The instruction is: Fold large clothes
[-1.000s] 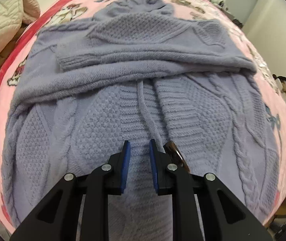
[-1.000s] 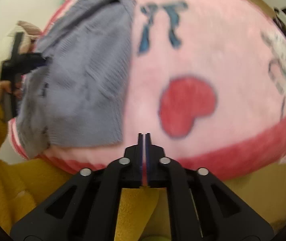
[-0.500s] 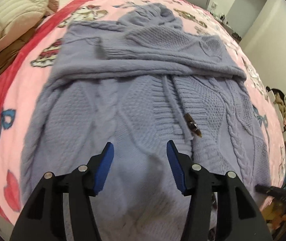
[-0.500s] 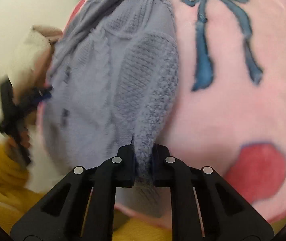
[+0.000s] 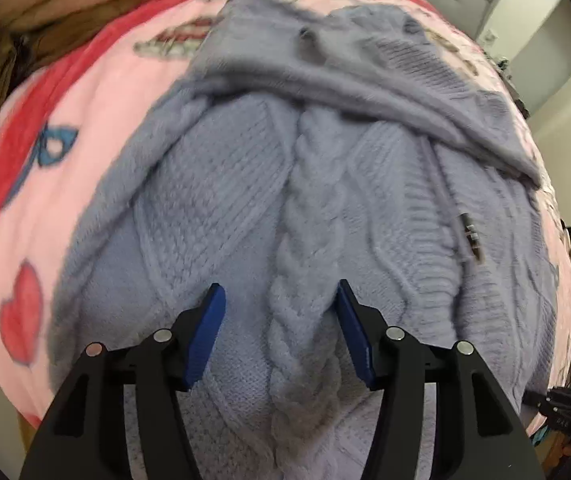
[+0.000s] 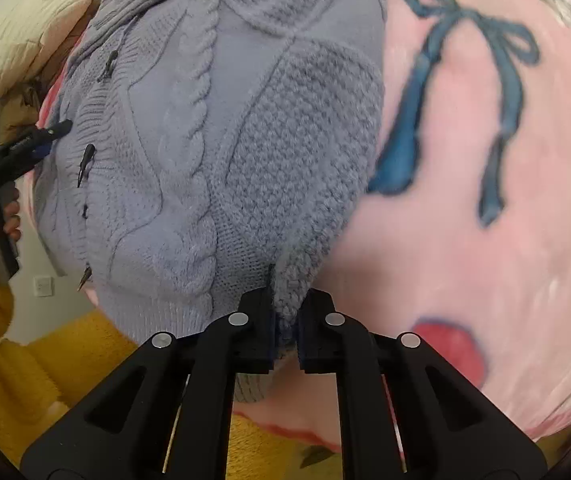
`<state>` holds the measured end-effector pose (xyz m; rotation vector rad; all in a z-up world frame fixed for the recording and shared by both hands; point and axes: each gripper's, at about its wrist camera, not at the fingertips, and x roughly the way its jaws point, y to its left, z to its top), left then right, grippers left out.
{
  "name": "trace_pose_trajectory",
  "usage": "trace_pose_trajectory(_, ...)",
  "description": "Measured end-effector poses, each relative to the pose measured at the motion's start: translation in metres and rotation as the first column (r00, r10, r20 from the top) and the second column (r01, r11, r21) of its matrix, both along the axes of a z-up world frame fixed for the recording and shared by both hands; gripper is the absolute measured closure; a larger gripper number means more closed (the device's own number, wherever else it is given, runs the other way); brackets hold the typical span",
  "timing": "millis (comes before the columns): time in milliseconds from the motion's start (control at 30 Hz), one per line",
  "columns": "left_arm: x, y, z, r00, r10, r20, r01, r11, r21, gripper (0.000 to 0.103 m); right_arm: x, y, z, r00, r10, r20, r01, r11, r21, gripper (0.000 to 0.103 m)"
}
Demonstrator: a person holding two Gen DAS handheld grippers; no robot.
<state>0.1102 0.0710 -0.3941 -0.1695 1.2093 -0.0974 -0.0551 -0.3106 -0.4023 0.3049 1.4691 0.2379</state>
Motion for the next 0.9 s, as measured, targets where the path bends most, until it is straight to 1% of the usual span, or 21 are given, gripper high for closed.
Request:
trace_pose_trajectory(33,0.000,-0.001,0.007,1.000,-0.012,0.019,0.012,1.000,0.000,0.047,0.000,-0.002,0.007,1.000,-0.013,0.011,0.013,1.000,0.004,0.082)
trace_pose_trajectory(67,0.003,-0.003,0.017,0.999,-0.028,0.046,0.028,1.000,-0.001,0.045,-0.001,-0.003,0.014,1.000,-0.023,0.021,0.023,1.000,0.008,0.077)
trace_pose_trajectory(133,0.012,-0.007,0.033,0.996,-0.050,0.077,0.049,0.999,0.015,0.038,-0.001,-0.007,0.037,0.997,-0.034,0.069,0.033,0.999,0.010,0.076)
trace_pose_trajectory(167,0.019,-0.010,0.038,0.994,-0.060,0.087,0.059,0.998,0.012,0.032,0.003,-0.009,0.052,0.994,-0.041,0.099,0.040,0.999,0.021,0.076)
trace_pose_trajectory(200,0.033,-0.014,0.046,0.992,-0.077,0.100,0.078,0.997,-0.004,0.030,0.012,-0.010,0.064,0.990,-0.056,0.129,0.051,0.998,0.042,0.074)
trace_pose_trajectory(233,0.045,-0.018,0.051,0.990,-0.084,0.111,0.086,0.996,-0.015,0.030,0.020,-0.011,0.073,0.987,-0.065,0.148,0.057,0.997,0.056,0.059)
trace_pose_trajectory(267,0.066,-0.019,0.057,0.988,-0.087,0.131,0.092,0.995,-0.034,0.026,0.036,-0.012,0.085,0.979,-0.073,0.189,0.059,0.995,0.078,0.050)
trace_pose_trajectory(300,0.088,-0.021,0.062,0.985,-0.088,0.149,0.096,0.994,-0.046,0.020,0.049,-0.013,0.092,0.972,-0.072,0.225,0.054,0.995,0.086,0.041)
trace_pose_trajectory(400,0.155,-0.030,0.070,0.981,-0.094,0.171,0.104,0.994,-0.046,0.018,0.122,-0.008,0.108,0.938,-0.050,0.343,0.012,0.994,0.110,0.041)
trace_pose_trajectory(433,0.179,-0.038,0.068,0.980,-0.117,0.162,0.123,0.992,-0.028,0.018,0.159,-0.012,0.110,0.926,-0.060,0.373,0.012,0.992,0.128,0.039)
trace_pose_trajectory(467,0.211,-0.050,0.067,0.978,-0.144,0.150,0.143,0.990,0.018,0.018,0.197,-0.013,0.109,0.916,-0.069,0.395,0.007,0.988,0.157,0.038)
trace_pose_trajectory(500,0.234,-0.060,0.066,0.975,-0.166,0.149,0.162,0.986,0.040,0.018,0.218,-0.020,0.108,0.909,-0.076,0.409,0.009,0.986,0.165,0.038)
trace_pose_trajectory(533,0.264,-0.074,0.063,0.968,-0.207,0.145,0.200,0.978,0.058,0.018,0.257,-0.021,0.107,0.898,-0.095,0.429,0.019,0.984,0.177,0.037)
trace_pose_trajectory(567,0.284,-0.084,0.061,0.960,-0.241,0.146,0.234,0.970,0.062,0.018,0.284,-0.022,0.105,0.892,-0.104,0.440,0.022,0.982,0.189,0.037)
trace_pose_trajectory(600,0.304,-0.094,0.058,0.952,-0.273,0.137,0.264,0.961,0.079,0.018,0.325,-0.023,0.104,0.879,-0.120,0.461,0.028,0.979,0.201,0.036)
trace_pose_trajectory(633,0.330,-0.111,0.051,0.944,-0.308,0.117,0.294,0.948,0.125,0.018,0.350,-0.025,0.103,0.875,-0.120,0.469,0.024,0.979,0.204,0.035)
trace_pose_trajectory(700,0.362,-0.131,0.042,0.931,-0.352,0.092,0.339,0.932,0.131,0.018,0.407,-0.025,0.098,0.863,-0.128,0.489,0.047,0.984,0.175,0.033)
trace_pose_trajectory(767,0.391,-0.149,0.033,0.921,-0.380,0.092,0.369,0.922,0.114,0.018,0.445,-0.030,0.087,0.868,-0.150,0.473,0.073,0.981,0.177,0.032)
trace_pose_trajectory(800,0.405,-0.156,0.027,0.922,-0.377,0.083,0.366,0.922,0.123,0.018,0.472,-0.032,0.076,0.880,-0.166,0.446,0.090,0.978,0.187,0.032)
trace_pose_trajectory(867,0.432,-0.167,0.012,0.933,-0.355,0.064,0.344,0.929,0.134,0.019,0.506,-0.031,0.056,0.898,-0.167,0.407,0.108,0.980,0.165,0.032)
trace_pose_trajectory(900,0.441,-0.169,0.006,0.937,-0.344,0.056,0.335,0.933,0.131,0.028,0.520,-0.028,0.047,0.908,-0.158,0.389,0.111,0.984,0.140,0.033)
